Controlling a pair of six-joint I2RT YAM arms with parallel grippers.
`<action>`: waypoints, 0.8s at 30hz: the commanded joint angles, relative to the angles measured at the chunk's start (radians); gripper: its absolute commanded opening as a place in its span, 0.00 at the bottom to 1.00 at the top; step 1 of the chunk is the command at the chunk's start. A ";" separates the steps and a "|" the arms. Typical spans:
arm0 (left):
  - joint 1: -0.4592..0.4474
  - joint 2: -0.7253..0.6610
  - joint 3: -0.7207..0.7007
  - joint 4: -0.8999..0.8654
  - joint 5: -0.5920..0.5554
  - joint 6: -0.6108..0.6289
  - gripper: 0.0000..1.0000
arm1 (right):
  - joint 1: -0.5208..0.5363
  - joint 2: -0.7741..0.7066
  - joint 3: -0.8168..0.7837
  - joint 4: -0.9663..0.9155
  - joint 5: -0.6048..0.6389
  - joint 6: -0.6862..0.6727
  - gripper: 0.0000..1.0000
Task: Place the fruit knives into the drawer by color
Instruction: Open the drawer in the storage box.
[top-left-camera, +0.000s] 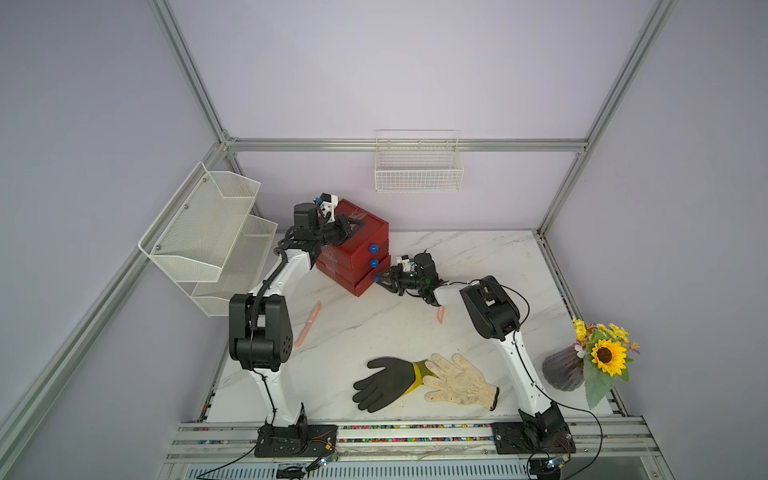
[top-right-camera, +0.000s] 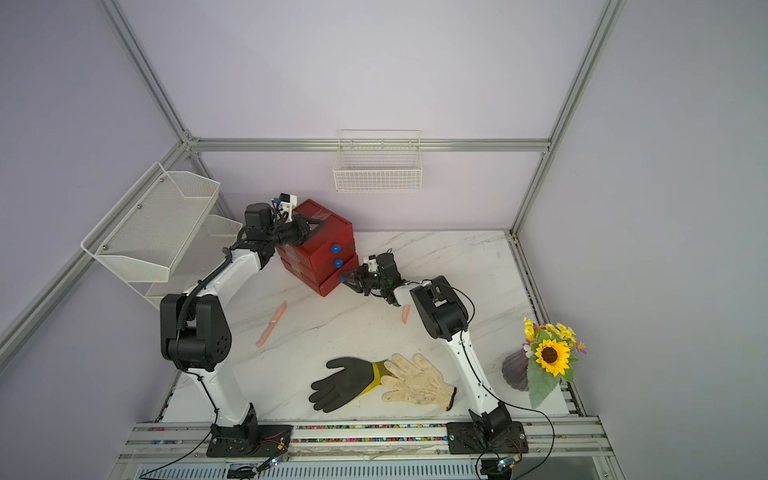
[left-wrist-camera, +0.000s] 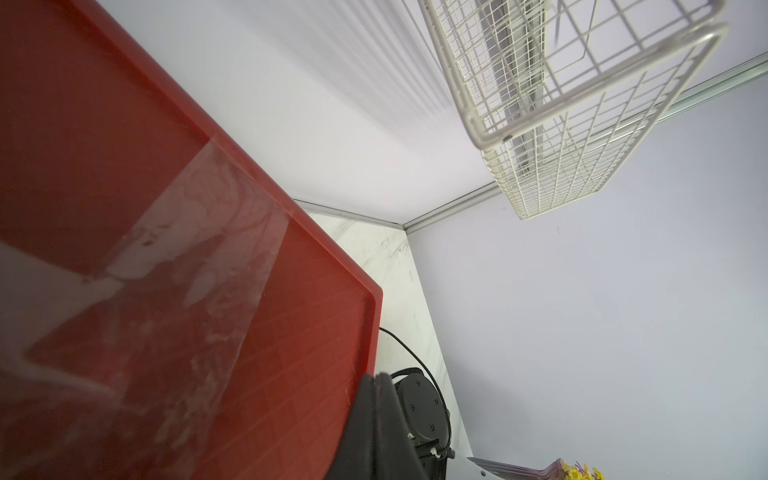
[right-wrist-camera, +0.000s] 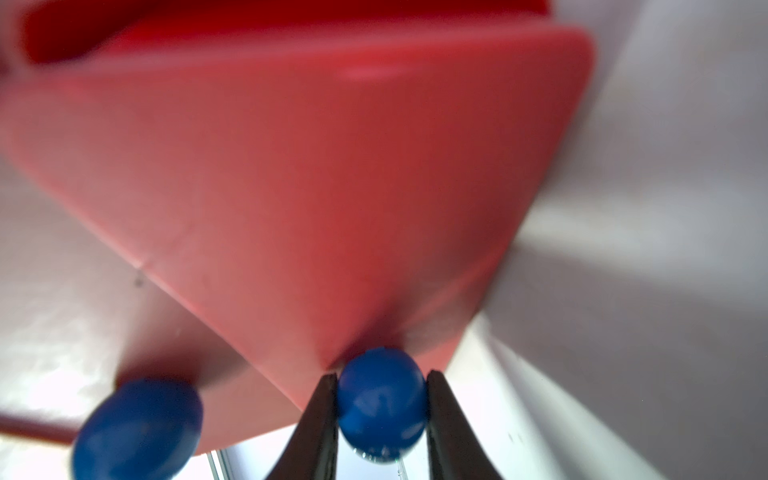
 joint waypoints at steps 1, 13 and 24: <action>0.004 0.077 -0.026 -0.106 -0.004 -0.013 0.00 | 0.006 -0.102 -0.128 -0.017 -0.086 -0.042 0.17; 0.011 0.071 -0.021 -0.094 0.007 -0.027 0.01 | -0.017 -0.288 -0.428 0.023 -0.109 -0.042 0.18; 0.010 0.047 -0.013 -0.097 0.011 -0.040 0.06 | -0.047 -0.434 -0.480 -0.109 -0.117 -0.132 0.84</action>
